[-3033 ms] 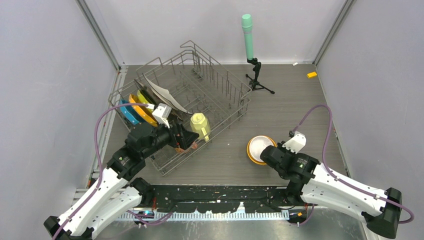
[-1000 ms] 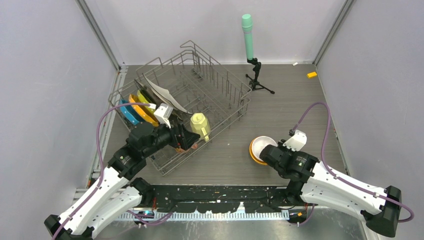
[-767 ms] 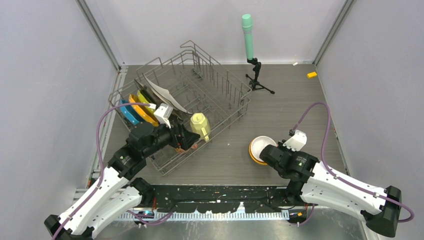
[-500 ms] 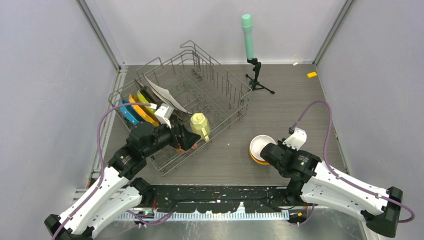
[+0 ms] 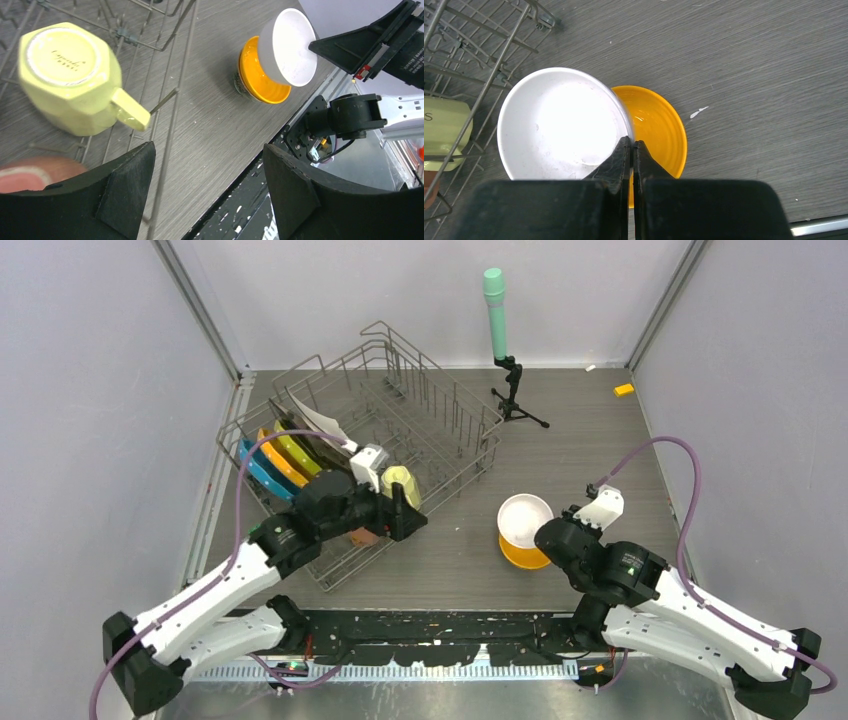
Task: Load the mixed dishes into the dish rack
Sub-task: Pick up the bowl from the center of the board, then insert the bowl into the dish rack.
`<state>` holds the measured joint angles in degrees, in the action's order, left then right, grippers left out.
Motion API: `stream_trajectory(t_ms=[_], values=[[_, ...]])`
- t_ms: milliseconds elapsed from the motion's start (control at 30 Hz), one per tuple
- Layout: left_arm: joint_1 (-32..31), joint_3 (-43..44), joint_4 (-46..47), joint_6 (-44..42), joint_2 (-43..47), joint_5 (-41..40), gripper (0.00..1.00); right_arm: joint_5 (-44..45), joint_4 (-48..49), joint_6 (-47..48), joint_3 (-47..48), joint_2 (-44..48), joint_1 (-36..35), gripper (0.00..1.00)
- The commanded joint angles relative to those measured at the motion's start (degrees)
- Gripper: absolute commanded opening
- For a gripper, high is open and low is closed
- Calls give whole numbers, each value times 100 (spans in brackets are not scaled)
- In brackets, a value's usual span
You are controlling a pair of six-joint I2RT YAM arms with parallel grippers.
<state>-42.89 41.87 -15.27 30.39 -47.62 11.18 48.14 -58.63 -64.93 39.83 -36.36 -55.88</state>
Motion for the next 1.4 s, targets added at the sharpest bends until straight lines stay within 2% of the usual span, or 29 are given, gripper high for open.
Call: stream_trajectory(t_ms=[0, 133, 367, 767, 900, 1167, 1267, 1333, 1367], values=[[-670, 716, 165, 287, -703, -808, 79, 53, 554, 120, 144, 20, -11, 0], [-1433, 1253, 124, 504, -1414, -1600, 79, -23, 648, 128, 83, 99, -11, 0], [-2119, 2169, -90, 805, -2670, -2175, 77, -114, 698, 146, -15, 188, -12, 0], [-2491, 3208, -292, 924, -4363, -2861, 70, -208, 698, 37, -136, 148, -11, 0], [-2504, 3397, -389, 863, -4643, -3131, 59, -256, 695, -11, -147, 60, -11, 0], [-2500, 3704, -448, 868, -5103, -3297, 53, -417, 879, 21, -227, 34, -13, 0], [-2503, 3775, -419, 828, -5214, -3226, 46, -430, 881, 32, -226, 22, -11, 0], [-2504, 3750, -380, 832, -5229, -3209, 39, -422, 880, 60, -222, 35, -7, 0], [-2502, 3716, -355, 823, -5213, -3210, 32, -416, 880, 68, -231, 40, -10, 0]])
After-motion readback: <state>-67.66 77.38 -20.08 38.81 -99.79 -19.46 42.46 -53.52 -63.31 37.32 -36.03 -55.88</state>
